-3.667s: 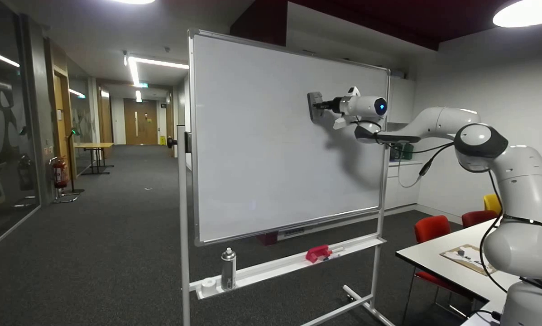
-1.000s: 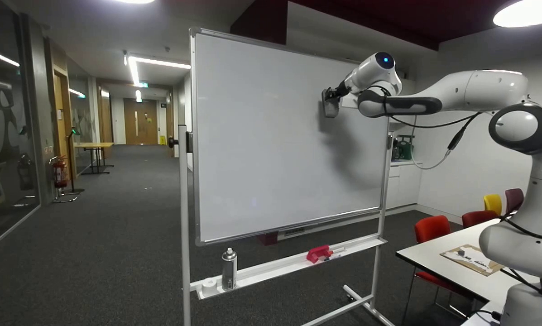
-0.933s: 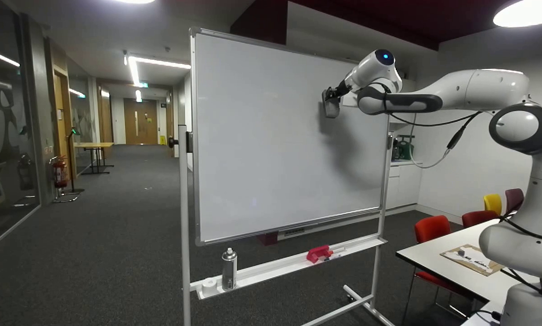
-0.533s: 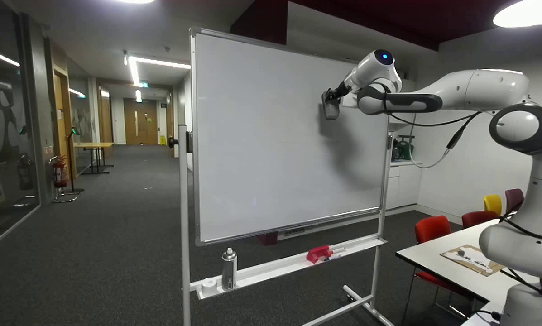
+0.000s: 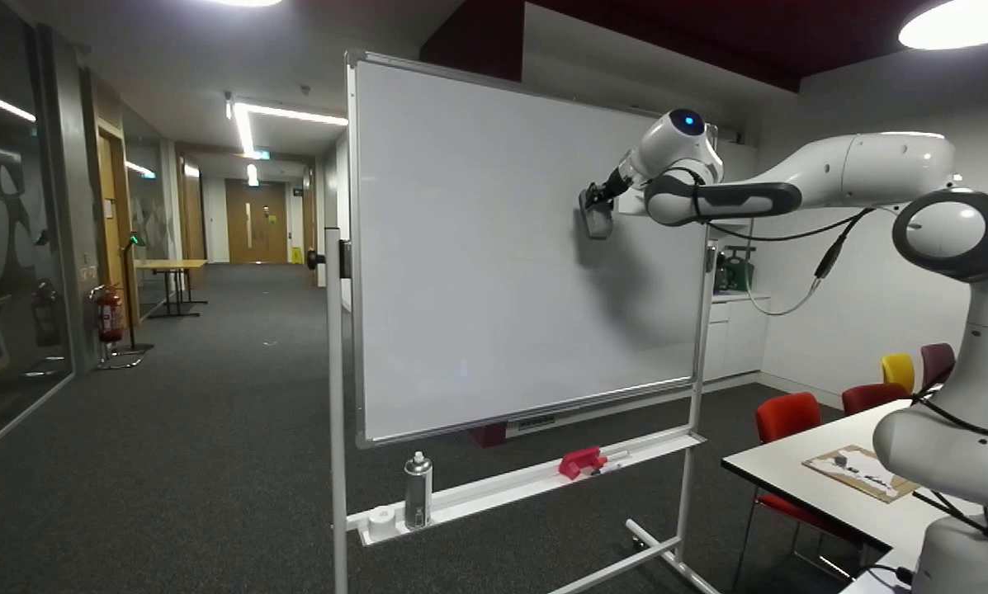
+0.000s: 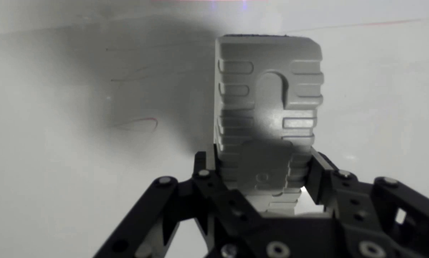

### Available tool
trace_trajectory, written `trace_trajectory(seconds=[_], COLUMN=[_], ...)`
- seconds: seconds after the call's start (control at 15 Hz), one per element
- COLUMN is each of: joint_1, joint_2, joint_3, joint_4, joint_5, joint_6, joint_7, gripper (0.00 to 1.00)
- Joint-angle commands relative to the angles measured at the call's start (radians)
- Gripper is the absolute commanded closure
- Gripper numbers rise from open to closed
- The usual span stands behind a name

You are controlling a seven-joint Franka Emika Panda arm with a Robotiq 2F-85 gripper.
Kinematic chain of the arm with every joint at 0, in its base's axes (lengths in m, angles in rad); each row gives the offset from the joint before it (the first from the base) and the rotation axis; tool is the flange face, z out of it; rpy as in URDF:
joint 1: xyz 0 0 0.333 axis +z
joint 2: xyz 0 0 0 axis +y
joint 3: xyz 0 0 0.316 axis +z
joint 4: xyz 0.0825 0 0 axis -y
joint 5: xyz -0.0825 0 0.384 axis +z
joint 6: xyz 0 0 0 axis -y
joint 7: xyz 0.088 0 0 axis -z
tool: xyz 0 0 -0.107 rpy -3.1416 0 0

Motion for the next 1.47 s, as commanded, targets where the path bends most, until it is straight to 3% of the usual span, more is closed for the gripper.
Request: trace_trajectory(seconds=[0.0, 0.33, 0.53, 0.67, 0.87, 1.2, 1.27, 1.4], joint_1=[0.016, 0.069, 0.161, 0.26, 0.478, 0.779, 0.872, 0.95], joint_2=[-0.029, -0.107, -0.171, -0.227, -0.3, -0.496, -0.506, -0.559], joint_3=[-0.006, -0.038, -0.114, -0.208, -0.409, -0.715, -0.794, -0.873], joint_4=[-0.061, -0.152, -0.2, -0.243, -0.325, -0.518, -0.546, -0.597], joint_5=[0.024, 0.04, 0.059, 0.11, 0.193, 0.502, 0.462, 0.459], joint_6=[0.029, 0.036, 0.034, 0.045, 0.07, 0.133, 0.129, 0.12], joint_7=[0.032, 0.115, 0.157, 0.16, 0.143, 0.014, 0.063, 0.088], gripper=[0.66, 0.66, 0.66, 0.66, 0.66, 0.66, 0.66, 0.66])
